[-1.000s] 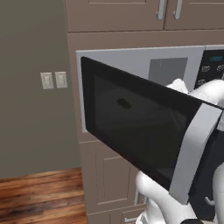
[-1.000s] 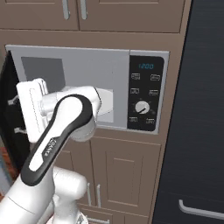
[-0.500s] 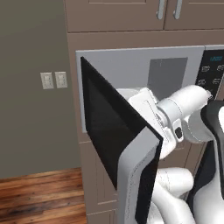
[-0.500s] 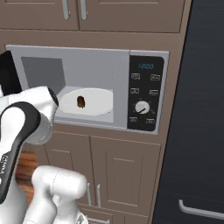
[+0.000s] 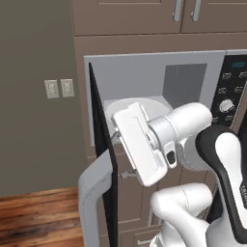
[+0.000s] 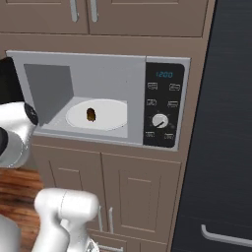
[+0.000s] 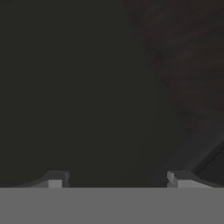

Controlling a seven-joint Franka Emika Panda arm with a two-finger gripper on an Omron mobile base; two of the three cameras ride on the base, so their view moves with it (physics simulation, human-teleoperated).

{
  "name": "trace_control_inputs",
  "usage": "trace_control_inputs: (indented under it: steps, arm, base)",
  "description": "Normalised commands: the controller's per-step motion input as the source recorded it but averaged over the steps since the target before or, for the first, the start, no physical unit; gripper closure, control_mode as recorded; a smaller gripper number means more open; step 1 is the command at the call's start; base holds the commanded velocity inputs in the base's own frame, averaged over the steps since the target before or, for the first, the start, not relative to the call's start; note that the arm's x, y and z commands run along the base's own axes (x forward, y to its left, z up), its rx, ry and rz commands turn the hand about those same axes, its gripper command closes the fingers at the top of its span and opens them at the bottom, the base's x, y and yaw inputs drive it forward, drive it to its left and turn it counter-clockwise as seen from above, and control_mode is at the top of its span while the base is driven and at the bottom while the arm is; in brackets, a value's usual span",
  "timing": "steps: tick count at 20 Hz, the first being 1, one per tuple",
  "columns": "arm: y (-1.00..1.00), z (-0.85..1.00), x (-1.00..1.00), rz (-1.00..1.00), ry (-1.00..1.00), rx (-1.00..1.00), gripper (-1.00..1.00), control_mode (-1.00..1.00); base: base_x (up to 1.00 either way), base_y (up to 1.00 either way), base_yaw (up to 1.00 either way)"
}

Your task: Open the microwave door.

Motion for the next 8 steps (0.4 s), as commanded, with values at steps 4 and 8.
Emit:
trace_control_inputs:
  steps: [4,8]
  arm:
    - [0.0,0.0,0.0,0.0,0.0,0.0,-1.0,-1.0]
    - [0.1,0.0,-0.04,0.0,-0.03,-0.02,-1.0,-1.0]
  base:
    - [0.0,0.0,0.0]
    - [0.0,0.0,0.0]
